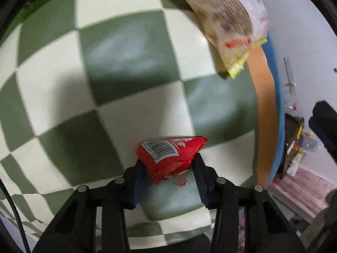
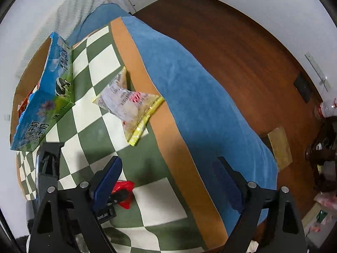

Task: Organize snacks
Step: 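Grasp the red triangle candy with the left tool while the right tool grasps the yellow-edged clear bag, then carry both packets into the box and open both tools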

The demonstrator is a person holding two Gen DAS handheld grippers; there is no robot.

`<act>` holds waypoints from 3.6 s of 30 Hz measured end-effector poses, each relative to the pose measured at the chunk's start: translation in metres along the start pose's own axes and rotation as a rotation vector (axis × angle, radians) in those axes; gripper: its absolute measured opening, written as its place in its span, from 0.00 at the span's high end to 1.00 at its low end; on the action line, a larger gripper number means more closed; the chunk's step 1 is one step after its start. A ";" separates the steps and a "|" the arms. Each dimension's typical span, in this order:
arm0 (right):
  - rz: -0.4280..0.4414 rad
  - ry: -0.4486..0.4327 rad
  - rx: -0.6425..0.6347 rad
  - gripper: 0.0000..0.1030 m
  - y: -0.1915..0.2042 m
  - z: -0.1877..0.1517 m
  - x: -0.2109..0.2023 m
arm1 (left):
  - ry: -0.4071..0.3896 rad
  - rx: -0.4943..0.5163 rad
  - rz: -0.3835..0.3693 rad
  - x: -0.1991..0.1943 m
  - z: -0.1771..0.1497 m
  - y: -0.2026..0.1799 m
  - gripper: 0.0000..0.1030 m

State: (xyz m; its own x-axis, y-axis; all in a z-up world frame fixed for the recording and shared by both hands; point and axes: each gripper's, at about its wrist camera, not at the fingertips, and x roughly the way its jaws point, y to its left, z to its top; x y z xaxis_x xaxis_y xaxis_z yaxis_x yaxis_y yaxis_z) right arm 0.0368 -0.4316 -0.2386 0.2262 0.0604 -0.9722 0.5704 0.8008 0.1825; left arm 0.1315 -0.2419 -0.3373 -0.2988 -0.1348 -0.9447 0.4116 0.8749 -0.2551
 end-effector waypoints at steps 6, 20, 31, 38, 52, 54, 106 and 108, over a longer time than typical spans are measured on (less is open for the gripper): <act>-0.023 0.041 -0.245 0.11 0.051 0.032 0.033 | -0.099 -0.084 0.107 -0.032 0.003 0.055 0.62; -0.006 0.240 -0.355 0.48 0.131 0.068 0.122 | -0.181 -0.326 0.174 -0.060 -0.024 0.158 0.61; 0.115 0.286 -0.305 0.41 0.165 0.015 0.125 | -0.160 -0.328 0.162 -0.043 -0.021 0.169 0.47; 0.117 0.255 -0.234 0.40 0.149 0.019 0.116 | -0.164 -0.340 0.144 -0.051 -0.020 0.168 0.46; 0.051 0.193 -0.337 0.58 0.154 0.022 0.111 | -0.198 -0.380 0.137 -0.066 -0.025 0.192 0.53; 0.050 0.194 -0.369 0.59 0.158 0.021 0.108 | -0.207 -0.373 0.149 -0.069 -0.030 0.185 0.55; 0.088 0.225 -0.427 0.16 0.391 0.275 0.084 | -0.313 -0.361 0.175 -0.259 0.202 0.309 0.16; 0.069 0.209 -0.441 0.07 0.388 0.271 0.082 | -0.321 -0.365 0.177 -0.257 0.200 0.310 0.16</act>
State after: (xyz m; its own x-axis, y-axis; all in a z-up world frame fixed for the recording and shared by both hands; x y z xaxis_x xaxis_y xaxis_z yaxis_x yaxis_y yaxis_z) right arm 0.4902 -0.2777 -0.2078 0.0628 0.2037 -0.9770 0.1608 0.9641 0.2114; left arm 0.5080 -0.0293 -0.2146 0.0509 -0.0552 -0.9972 0.0872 0.9949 -0.0506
